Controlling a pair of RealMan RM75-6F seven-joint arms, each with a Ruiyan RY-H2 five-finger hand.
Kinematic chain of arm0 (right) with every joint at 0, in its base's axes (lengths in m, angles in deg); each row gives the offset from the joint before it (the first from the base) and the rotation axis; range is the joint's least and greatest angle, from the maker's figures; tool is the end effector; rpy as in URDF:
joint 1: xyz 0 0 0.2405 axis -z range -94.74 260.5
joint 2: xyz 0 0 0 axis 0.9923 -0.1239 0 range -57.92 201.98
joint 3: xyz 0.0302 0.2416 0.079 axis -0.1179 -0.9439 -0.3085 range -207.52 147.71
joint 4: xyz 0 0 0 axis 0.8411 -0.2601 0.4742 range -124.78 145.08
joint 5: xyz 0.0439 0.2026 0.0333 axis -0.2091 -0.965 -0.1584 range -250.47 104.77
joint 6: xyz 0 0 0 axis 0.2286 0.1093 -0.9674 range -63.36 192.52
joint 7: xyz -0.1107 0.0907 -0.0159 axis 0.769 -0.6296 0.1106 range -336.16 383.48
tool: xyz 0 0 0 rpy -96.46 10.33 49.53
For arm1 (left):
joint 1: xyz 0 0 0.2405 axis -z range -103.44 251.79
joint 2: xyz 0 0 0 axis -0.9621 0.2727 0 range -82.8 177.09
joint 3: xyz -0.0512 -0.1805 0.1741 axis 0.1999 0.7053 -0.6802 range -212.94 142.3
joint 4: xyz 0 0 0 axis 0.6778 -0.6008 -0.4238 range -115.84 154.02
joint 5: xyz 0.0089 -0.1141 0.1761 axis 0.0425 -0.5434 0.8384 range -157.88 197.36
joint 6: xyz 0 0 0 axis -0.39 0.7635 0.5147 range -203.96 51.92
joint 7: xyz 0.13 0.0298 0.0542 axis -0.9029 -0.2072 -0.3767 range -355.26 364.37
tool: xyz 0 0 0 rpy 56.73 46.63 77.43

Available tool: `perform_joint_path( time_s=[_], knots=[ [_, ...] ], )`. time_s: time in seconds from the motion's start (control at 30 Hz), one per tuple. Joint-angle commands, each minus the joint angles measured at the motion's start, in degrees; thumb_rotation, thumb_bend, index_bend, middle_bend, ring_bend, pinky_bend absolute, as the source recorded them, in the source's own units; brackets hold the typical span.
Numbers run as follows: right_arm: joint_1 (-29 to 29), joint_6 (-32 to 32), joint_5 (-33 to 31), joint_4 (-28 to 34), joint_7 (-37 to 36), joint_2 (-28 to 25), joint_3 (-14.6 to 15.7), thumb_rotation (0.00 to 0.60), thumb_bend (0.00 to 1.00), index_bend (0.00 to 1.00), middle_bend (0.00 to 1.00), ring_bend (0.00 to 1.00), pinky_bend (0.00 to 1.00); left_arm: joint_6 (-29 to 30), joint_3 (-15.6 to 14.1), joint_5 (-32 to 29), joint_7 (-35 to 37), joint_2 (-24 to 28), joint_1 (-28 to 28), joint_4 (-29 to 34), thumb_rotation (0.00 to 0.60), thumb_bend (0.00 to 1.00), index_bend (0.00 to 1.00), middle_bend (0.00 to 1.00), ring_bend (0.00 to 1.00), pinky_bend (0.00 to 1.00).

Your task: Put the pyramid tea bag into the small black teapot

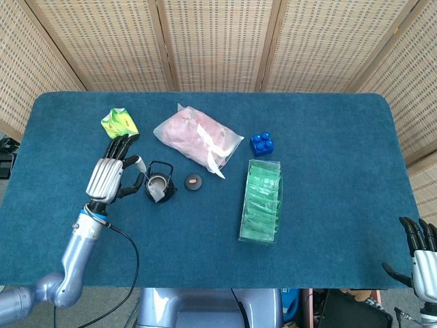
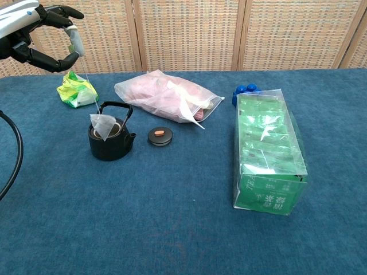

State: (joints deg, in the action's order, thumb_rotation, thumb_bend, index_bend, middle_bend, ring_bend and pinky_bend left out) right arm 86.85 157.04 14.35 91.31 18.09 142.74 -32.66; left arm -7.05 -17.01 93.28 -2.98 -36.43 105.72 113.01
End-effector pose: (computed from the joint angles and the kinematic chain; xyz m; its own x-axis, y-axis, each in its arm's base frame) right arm -0.3512 -0.1292 0.1554 0.3897 0.0685 0.9184 -0.9178 0.1109 0.3812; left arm -0.1465 0.3307 0.0629 0.0984 0.0201 0.9949 0.9500 -0.2997 -0.0879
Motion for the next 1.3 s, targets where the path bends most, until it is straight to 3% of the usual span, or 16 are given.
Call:
perform_joint_path(
  time_s=[0.03,0.5,0.93,1.3],
  knots=[
    [0.1,-0.1,-0.1,0.1,0.1,0.0,0.0,0.600,0.12,0.11,0.20,0.03,0.10,-0.8,0.7,-1.3,-0.4,-0.6,1.0,-1.2,0.600,0.59,0.65,0.10,0.00,0.00],
    [0.0,-0.4,-0.3,0.6,0.7,-0.3,-0.1,0.600,0.12,0.11,0.20,0.03,0.10,-3.6,-1.5,-4.5,-1.3,-1.6,2.5,-4.7,0.600,0.59,0.65,0.10,0.00,0.00],
    [0.3,0.0,-0.4,0.6,0.5,-0.3,-0.1,0.600,0.12,0.11,0.20,0.03,0.10,-2.8,-2.4,-3.3,1.9,-1.5,2.4,-4.2,0.600,0.59,0.65,0.10,0.00,0.00],
    [0.6,0.2,-0.4,0.1,0.0,-0.2,-0.1,0.600,0.12,0.11,0.20,0.03,0.10,-5.8,-4.1,-3.6,2.9,-1.1,3.3,-2.0,0.600,0.59,0.65,0.10,0.00,0.00]
  ],
)
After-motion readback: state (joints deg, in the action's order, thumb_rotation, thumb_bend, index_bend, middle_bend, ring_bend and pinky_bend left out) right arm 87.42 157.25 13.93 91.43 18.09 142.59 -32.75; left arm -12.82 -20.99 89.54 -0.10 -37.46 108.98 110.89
